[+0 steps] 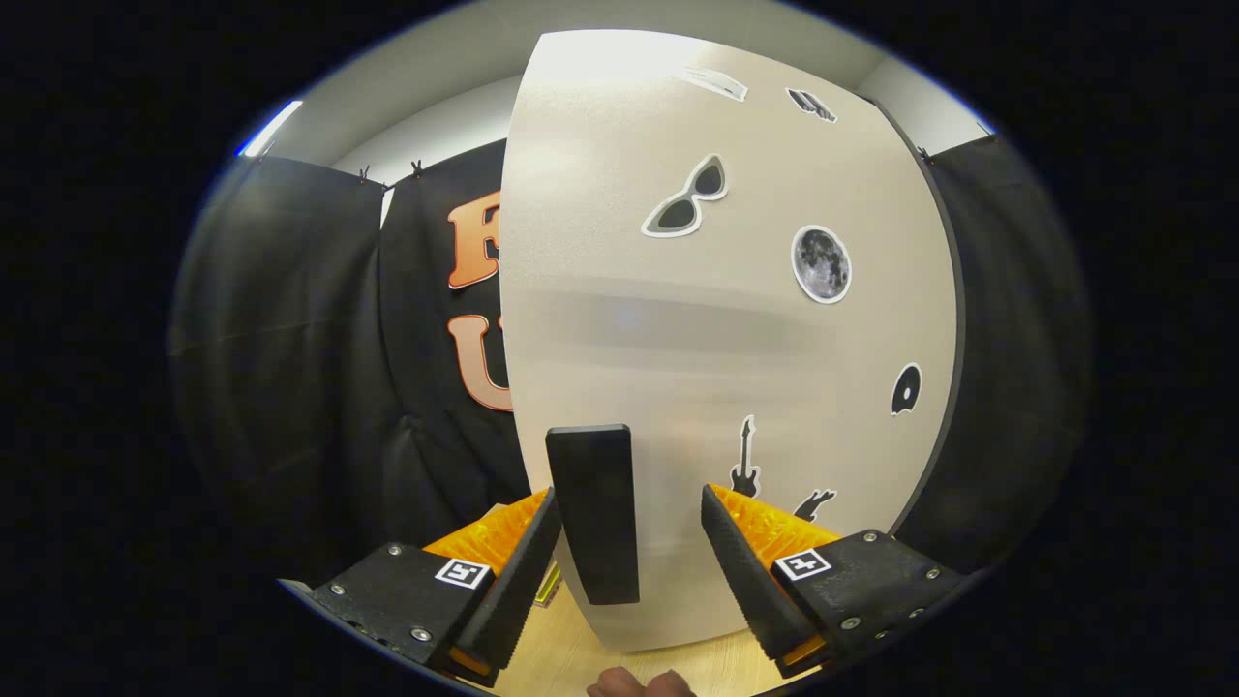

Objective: Open the shoe cabinet door, grab the shoes and put them into the shoe cabinet, then close the shoe cabinet door.

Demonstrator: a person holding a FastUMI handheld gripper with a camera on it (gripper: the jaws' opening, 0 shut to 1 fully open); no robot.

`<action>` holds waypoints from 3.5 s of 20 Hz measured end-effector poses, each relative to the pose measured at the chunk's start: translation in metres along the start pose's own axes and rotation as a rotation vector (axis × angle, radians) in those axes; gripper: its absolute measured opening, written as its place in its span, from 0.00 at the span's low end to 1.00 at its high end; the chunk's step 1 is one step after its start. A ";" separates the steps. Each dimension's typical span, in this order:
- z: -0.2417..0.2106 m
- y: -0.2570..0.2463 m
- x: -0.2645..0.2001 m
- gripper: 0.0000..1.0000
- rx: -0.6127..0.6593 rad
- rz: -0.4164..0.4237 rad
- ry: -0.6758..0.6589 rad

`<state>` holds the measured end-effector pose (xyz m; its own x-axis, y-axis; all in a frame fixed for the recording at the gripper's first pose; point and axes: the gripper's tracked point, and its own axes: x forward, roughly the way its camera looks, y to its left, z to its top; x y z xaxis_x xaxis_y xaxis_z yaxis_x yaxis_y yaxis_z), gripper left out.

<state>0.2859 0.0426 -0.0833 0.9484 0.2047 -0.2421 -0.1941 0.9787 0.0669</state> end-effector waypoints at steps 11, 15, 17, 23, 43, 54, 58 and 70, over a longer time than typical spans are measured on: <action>-0.003 -0.011 0.026 0.90 -0.016 -0.027 -0.003; 0.000 -0.010 0.026 0.90 0.015 -0.018 -0.002; -0.001 -0.010 0.023 0.90 0.013 -0.026 -0.004; -0.007 -0.002 0.024 0.91 0.020 -0.002 0.030; 0.008 -0.014 -0.203 0.91 -0.026 -0.148 -0.028; 0.030 -0.077 -0.304 0.91 0.008 -0.165 -0.122; 0.041 -0.095 -0.324 0.91 -0.002 -0.173 -0.153; 0.040 -0.110 -0.326 0.91 0.017 -0.167 -0.149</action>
<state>0.0079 -0.1327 0.0273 0.9938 0.0335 -0.1060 -0.0279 0.9982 0.0540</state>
